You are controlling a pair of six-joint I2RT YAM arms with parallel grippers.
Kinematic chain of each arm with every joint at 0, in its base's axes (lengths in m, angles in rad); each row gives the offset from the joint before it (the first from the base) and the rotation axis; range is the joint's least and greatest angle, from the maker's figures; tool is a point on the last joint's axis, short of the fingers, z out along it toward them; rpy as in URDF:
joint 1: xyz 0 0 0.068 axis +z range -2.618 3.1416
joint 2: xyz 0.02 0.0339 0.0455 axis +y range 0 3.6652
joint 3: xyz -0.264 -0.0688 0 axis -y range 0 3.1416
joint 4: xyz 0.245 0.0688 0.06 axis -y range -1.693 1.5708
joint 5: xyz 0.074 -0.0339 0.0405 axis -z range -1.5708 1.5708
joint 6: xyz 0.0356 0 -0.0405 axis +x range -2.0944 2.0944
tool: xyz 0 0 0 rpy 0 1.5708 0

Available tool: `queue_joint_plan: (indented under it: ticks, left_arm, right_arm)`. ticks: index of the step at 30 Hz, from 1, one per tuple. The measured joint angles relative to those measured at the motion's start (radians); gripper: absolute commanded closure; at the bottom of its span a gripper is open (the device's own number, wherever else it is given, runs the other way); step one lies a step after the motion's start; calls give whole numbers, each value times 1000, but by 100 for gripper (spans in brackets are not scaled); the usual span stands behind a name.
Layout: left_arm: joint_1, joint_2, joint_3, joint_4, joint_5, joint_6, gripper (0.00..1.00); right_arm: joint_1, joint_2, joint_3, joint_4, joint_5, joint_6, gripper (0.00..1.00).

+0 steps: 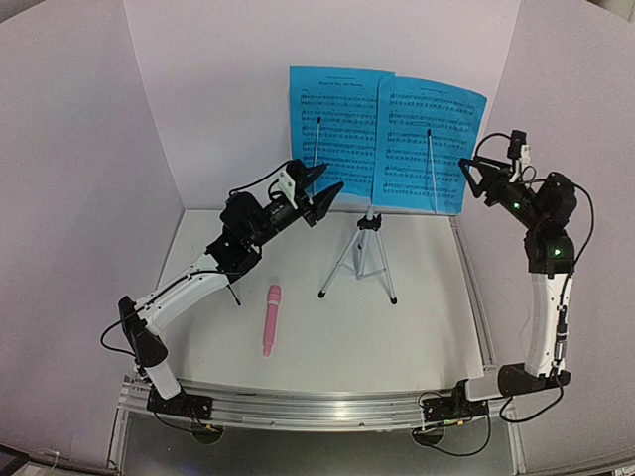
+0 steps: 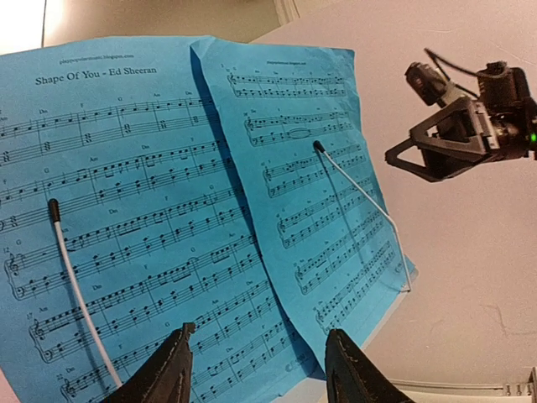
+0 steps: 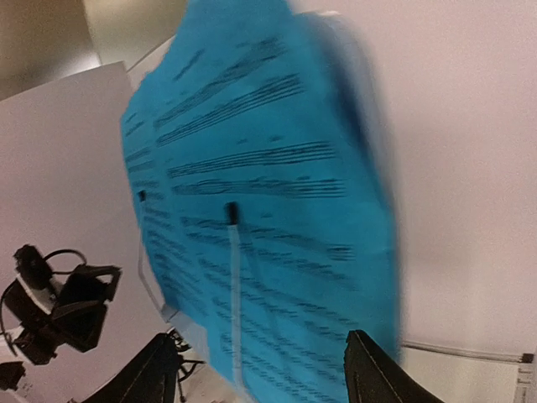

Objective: Pack up the instrument practice props

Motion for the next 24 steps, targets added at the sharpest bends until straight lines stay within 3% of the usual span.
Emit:
queue_joint_plan:
  ticks: [14,19,24]
  left_arm:
    - [6,-23,5,-26,-221,112,46]
    - [57,-49,6,-52,-216,94,44]
    - [178,-55,49,-112,-140,23,42]
  right_arm:
    - [398,85,133,-112,270,-98,38]
    - [573,190,202,-121,385,-109,38]
    - [684,337,333,-111,460,-93,37]
